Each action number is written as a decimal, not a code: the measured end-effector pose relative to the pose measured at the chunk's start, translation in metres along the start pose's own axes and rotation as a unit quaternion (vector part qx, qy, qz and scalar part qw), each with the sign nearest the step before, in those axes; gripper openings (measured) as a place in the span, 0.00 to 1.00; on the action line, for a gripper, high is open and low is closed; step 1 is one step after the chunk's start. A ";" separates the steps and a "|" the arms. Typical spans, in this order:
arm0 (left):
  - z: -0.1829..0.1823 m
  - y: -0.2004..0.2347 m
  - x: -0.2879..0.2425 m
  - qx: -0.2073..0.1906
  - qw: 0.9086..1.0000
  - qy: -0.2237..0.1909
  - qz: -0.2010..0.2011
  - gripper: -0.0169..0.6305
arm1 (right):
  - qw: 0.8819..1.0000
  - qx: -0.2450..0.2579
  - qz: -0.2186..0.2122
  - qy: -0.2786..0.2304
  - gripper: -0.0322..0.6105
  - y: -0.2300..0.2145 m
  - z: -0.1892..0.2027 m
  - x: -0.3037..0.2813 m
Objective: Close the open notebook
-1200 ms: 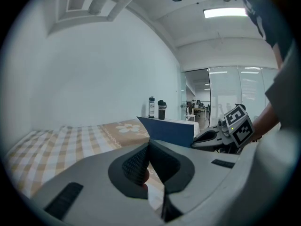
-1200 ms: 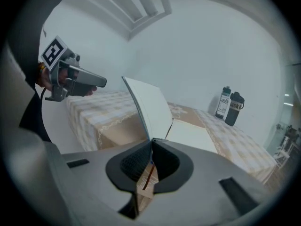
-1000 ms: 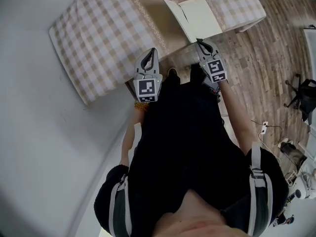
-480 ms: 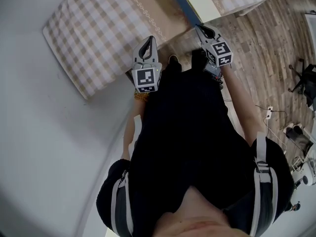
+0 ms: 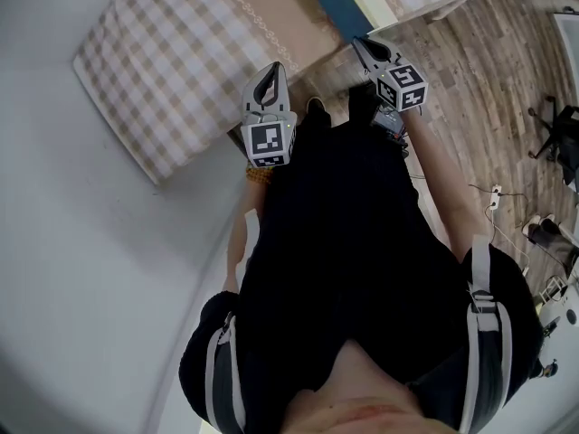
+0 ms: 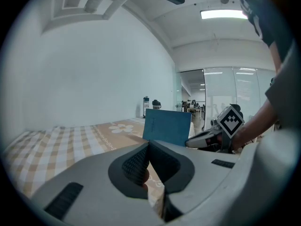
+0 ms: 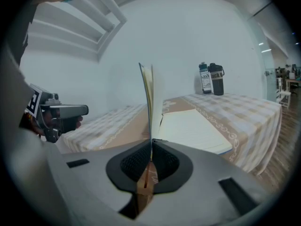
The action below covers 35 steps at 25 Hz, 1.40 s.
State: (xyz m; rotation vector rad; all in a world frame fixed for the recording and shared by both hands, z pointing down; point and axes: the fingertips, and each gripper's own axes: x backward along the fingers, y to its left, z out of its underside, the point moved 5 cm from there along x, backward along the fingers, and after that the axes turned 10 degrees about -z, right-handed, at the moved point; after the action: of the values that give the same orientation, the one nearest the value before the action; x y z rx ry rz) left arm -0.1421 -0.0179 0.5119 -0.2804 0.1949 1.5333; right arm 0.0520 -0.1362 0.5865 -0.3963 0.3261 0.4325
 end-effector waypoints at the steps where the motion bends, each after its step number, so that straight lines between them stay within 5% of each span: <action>1: 0.001 0.001 0.001 0.001 1.000 0.001 -0.001 0.02 | 1.000 -0.005 -0.001 -0.002 0.06 -0.001 0.000 0.000; 24: 0.005 -0.003 0.004 0.004 1.000 0.009 0.003 0.02 | 0.991 -0.126 0.021 -0.041 0.13 -0.021 0.015 0.005; 30: 0.002 -0.008 -0.001 0.000 1.000 0.007 0.016 0.02 | 0.993 -0.049 0.098 -0.048 0.15 -0.022 0.006 0.034; 35: -0.006 -0.015 -0.014 -0.005 0.999 -0.005 0.033 0.02 | 0.990 0.059 0.110 -0.061 0.15 -0.012 -0.025 0.054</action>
State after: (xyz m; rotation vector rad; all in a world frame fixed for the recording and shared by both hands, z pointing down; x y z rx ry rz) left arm -0.1274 -0.0334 0.5111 -0.2777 0.1902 1.6015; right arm 0.0982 -0.1387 0.5480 -0.2166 0.2753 0.6473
